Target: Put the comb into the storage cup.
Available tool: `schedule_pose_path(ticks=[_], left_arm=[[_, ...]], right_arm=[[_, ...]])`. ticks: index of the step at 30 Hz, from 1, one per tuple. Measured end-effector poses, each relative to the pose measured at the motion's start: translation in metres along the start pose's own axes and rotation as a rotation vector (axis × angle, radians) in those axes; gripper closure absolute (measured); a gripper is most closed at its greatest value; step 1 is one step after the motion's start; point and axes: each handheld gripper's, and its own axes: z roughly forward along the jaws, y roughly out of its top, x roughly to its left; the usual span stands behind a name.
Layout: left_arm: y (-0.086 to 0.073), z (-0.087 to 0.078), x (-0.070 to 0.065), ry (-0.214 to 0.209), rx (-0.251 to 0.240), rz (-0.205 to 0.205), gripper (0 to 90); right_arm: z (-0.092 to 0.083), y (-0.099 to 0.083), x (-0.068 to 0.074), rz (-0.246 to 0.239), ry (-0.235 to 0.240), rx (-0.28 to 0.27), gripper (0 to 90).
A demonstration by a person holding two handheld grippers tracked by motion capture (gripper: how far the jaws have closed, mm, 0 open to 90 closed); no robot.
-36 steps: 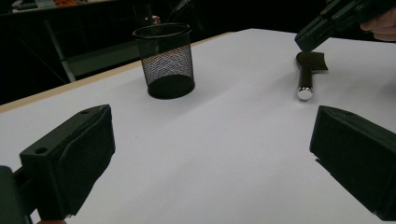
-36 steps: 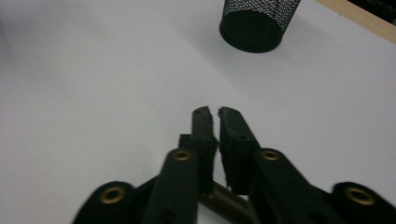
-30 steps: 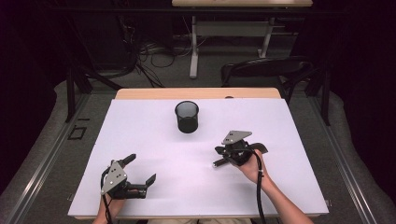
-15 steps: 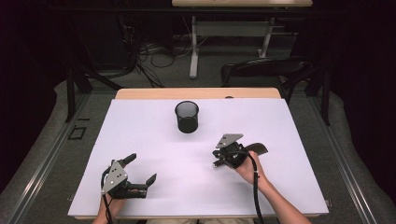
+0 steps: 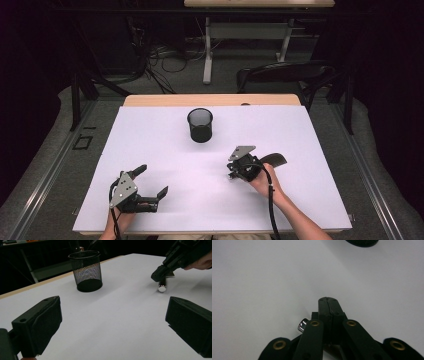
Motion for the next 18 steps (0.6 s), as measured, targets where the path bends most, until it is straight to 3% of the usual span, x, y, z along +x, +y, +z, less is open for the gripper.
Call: schedule_pose_path(ticks=[4,8,13,18], left_arm=[[-0.0006,0.001,0.001,0.001,0.0,-0.021,0.9],[0.0003,0.0,-0.0003,-0.002,-0.001,-0.005,0.9],[-0.0012,0.0023,0.0018,-0.005,0.003,-0.024,0.9],[-0.0005,0.0014,0.0012,-0.008,0.0,-0.016,0.8]], right_arm=[[0.0015,0.0011,0.0015,0.0,-0.001,-0.004,90.0],[0.0046,-0.0011,0.0033,-0.007,0.001,0.012,90.0],[0.0087,-0.0029,0.0031,-0.005,0.015,0.033,90.0],[0.0083,-0.0041,0.0043,-0.017,0.018,0.052,90.0]])
